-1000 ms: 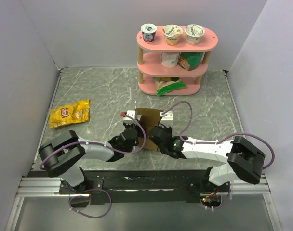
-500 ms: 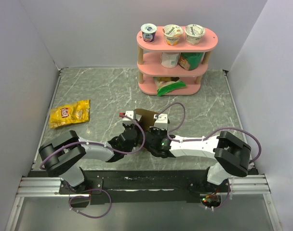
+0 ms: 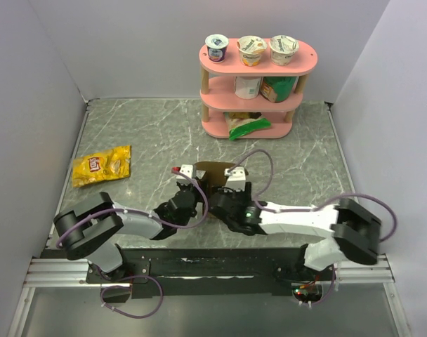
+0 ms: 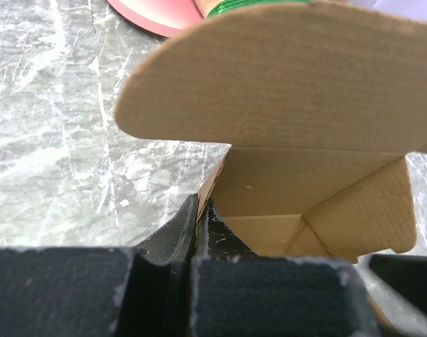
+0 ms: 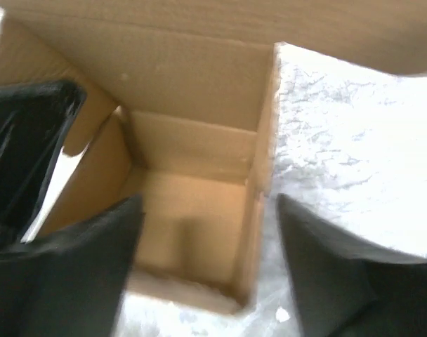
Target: Fold the paper box
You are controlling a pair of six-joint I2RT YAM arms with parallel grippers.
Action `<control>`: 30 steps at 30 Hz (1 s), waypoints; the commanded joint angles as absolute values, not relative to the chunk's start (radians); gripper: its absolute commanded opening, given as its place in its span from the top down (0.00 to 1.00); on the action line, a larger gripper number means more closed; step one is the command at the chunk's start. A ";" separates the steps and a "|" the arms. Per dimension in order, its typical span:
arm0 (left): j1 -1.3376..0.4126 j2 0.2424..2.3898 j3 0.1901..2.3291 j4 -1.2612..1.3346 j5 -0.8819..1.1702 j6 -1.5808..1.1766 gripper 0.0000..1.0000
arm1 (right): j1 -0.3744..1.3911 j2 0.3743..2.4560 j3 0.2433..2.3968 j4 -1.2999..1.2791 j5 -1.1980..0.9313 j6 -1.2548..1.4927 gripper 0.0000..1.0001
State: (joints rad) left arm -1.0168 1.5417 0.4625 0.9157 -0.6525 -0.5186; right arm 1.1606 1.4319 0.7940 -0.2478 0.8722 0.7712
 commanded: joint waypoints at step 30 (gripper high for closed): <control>-0.759 1.359 0.478 0.758 0.145 -0.028 0.99 | 0.511 1.064 1.142 -0.360 -0.676 -0.469 0.02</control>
State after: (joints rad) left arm -0.7876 1.3964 0.4133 0.8516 -0.0040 -0.0784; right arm 0.5518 0.9360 0.9337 -0.2016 -0.3222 -0.2790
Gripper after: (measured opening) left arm 0.031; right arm 0.993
